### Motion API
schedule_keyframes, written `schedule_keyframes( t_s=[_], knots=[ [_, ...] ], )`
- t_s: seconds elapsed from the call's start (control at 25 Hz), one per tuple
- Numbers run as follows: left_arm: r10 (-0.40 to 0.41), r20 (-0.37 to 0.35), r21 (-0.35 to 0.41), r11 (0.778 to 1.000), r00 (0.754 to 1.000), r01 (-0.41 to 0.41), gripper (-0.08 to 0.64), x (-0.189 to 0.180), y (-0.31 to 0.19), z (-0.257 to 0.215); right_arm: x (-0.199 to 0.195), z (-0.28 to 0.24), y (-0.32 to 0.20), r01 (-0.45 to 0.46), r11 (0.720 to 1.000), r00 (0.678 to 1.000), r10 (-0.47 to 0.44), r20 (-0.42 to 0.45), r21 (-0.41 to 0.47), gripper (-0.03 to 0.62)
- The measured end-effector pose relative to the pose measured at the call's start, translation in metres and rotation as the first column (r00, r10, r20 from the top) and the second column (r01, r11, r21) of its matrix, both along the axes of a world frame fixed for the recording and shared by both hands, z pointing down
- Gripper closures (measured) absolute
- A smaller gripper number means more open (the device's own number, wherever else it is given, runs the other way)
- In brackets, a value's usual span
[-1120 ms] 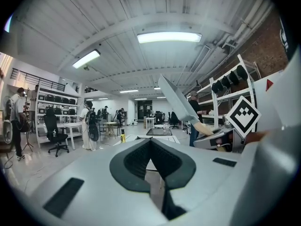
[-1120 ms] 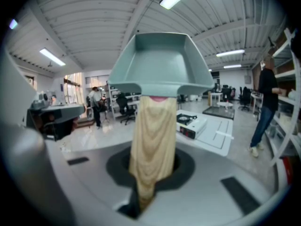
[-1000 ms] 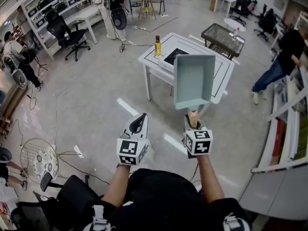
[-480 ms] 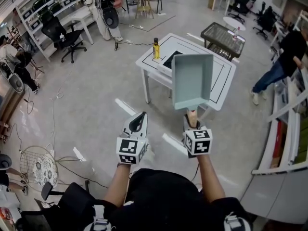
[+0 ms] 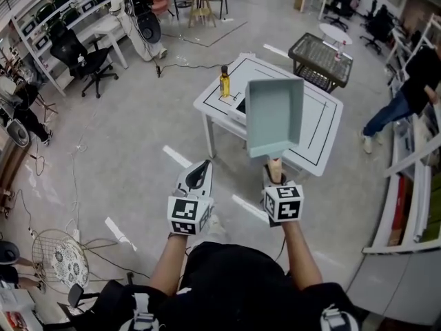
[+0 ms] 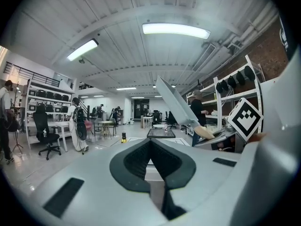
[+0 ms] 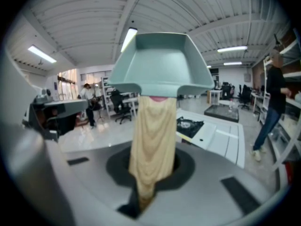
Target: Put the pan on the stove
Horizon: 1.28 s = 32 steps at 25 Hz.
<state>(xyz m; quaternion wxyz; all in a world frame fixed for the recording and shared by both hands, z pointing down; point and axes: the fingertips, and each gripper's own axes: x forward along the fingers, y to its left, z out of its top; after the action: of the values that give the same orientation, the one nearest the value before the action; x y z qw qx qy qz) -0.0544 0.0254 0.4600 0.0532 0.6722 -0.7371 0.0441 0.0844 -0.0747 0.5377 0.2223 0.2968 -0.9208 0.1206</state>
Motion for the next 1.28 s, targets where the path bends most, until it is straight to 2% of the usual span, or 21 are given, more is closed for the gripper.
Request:
schedule_keyframes(
  t_s=[0.4,0.76,1.0,1.28],
  knots=[
    [0.063,-0.011,-0.005,0.998,0.998,-0.063,0.535,-0.070,-0.065,-0.005,-0.065,-0.004,-0.055,-0.057,0.998,0.998,0.056,-0.017,-0.017,0.548],
    [0.122,-0.024,0.006,0.993,0.992,-0.122,0.535,-0.116,-0.099,-0.005,-0.108,-0.005,-0.082,-0.112,0.994,0.993,0.112,-0.030,-0.016,0.548],
    [0.148,-0.040,0.006,0.989,0.988,-0.148,0.535,-0.134,-0.109,0.003,-0.123,0.001,-0.088,-0.137,0.990,0.990,0.136,-0.046,-0.022,0.548],
    [0.182,-0.064,0.009,0.983,0.981,-0.182,0.535,-0.137,-0.119,0.008,-0.124,0.007,-0.092,-0.164,0.986,0.984,0.162,-0.074,-0.034,0.548]
  ],
)
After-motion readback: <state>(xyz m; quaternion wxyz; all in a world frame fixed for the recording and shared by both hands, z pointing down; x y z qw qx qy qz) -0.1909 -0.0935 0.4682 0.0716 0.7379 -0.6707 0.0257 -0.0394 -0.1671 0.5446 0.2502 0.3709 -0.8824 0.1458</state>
